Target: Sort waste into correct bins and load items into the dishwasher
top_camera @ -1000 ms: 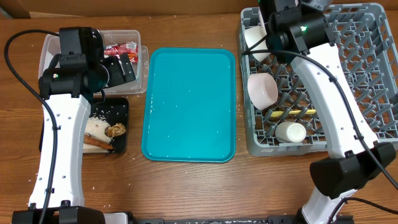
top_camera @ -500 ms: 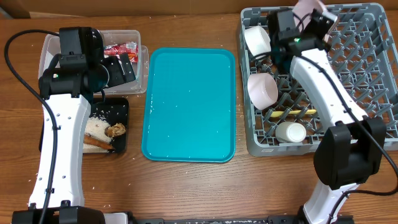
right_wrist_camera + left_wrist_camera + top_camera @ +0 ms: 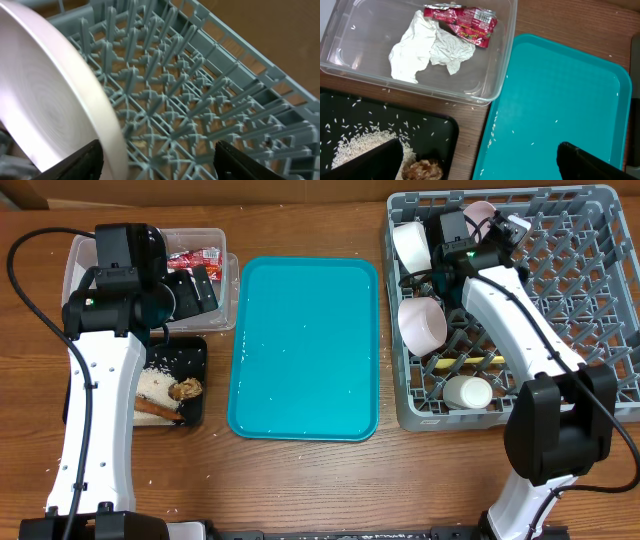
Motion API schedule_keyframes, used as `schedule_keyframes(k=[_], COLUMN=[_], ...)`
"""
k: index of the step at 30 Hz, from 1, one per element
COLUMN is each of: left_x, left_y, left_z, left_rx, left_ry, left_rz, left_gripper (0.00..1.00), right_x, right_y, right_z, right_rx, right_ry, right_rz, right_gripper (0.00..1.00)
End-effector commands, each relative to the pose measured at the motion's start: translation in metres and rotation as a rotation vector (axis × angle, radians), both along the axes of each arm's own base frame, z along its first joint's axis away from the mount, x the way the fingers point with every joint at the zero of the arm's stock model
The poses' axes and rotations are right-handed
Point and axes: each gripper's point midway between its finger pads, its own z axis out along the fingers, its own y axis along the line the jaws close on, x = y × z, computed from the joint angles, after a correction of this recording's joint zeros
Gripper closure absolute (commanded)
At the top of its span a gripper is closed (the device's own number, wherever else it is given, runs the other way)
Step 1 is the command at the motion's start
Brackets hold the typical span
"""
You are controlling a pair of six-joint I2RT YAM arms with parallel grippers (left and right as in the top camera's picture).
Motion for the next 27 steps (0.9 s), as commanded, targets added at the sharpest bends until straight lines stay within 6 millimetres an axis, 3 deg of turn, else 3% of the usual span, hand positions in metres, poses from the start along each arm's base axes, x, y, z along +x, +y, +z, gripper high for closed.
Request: schedule_keyframes(k=[1,4,7,8,10,14,17,20,22,27], left_x=[0.003,0.003,0.003,0.003,0.003,0.003,0.003,0.003,0.003,0.003], left_y=[-0.003,-0.003,-0.003,-0.003,-0.003,-0.003,-0.003,-0.004,-0.004,-0.004], left_z=[0.009,0.009,0.009,0.009,0.009,0.009,0.008,0.008,0.008,0.008], left_rx=[-0.011,-0.011,-0.011,-0.011,-0.011,-0.011,-0.011,-0.011,-0.011,-0.011], left_ry=[-0.022,-0.022,-0.022,-0.021,-0.021,-0.022,-0.019,-0.019,-0.019,-0.019], left_rz=[-0.004,-0.004,-0.004,-0.004,-0.003,-0.004,-0.004,-0.005,-0.005,-0.005], left_gripper=[0.0,0.0,0.0,0.0,0.0,0.0,0.0,0.0,0.0,0.0], right_x=[-0.006,-0.024,-0.054,-0.068,-0.099,-0.144,-0.183,-0.238,-0.276,-0.324], right_y=[0.007,0.019,0.036,0.039,0.042,0.039,0.027,0.01,-0.005,-0.018], right_z=[0.065,0.116,0.167,0.18,0.209,0.255,0.268,0.26,0.258,0.261], right_rx=[0.059,0.13,0.209,0.23,0.279,0.344,0.346,0.333,0.375,0.395], right_ry=[-0.125,-0.154,-0.164,-0.167,-0.204,-0.351,-0.377,-0.313,-0.357,-0.469], right_rz=[0.022,0.11,0.252,0.286,0.332,0.39,0.393,0.375,0.299,0.315], right_gripper=[0.25,0.25,0.25,0.0,0.0,0.0,0.0,0.0,0.0,0.0])
